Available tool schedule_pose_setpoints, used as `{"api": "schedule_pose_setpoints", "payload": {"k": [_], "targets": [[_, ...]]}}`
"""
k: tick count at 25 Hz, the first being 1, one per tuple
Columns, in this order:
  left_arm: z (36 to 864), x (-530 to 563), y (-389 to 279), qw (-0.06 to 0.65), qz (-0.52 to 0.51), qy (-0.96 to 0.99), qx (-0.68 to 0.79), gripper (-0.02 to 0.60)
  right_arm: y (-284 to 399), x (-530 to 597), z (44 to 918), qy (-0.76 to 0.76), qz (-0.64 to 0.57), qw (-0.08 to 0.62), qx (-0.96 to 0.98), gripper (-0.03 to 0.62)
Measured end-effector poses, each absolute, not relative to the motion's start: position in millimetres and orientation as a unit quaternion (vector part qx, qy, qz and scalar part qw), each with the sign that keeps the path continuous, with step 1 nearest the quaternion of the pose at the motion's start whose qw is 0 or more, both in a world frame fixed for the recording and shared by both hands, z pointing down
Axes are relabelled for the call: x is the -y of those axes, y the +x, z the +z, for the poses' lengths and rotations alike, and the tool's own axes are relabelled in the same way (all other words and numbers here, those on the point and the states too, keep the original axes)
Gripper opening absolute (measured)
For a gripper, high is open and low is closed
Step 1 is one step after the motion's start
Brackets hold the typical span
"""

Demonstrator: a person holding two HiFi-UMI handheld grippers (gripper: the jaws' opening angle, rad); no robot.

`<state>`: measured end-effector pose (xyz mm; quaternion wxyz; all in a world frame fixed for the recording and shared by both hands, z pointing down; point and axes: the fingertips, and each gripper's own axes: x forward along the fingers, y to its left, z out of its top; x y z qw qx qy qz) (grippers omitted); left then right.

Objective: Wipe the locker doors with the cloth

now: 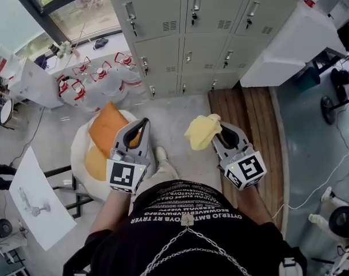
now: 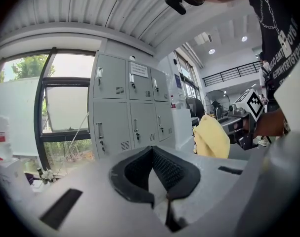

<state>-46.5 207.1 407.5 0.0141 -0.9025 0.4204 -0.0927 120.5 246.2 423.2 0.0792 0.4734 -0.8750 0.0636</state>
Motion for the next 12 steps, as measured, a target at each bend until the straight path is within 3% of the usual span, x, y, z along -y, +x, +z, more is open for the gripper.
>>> {"api": "schedule_pose_setpoints", "payload": {"k": [12], "targets": [[398.2,-80.8,-76.4,0.035,-0.089,-0.911,-0.401,0.006,86.6,-128.9,413.8,0.496,0.057,0.076,0.863,0.064]]}}
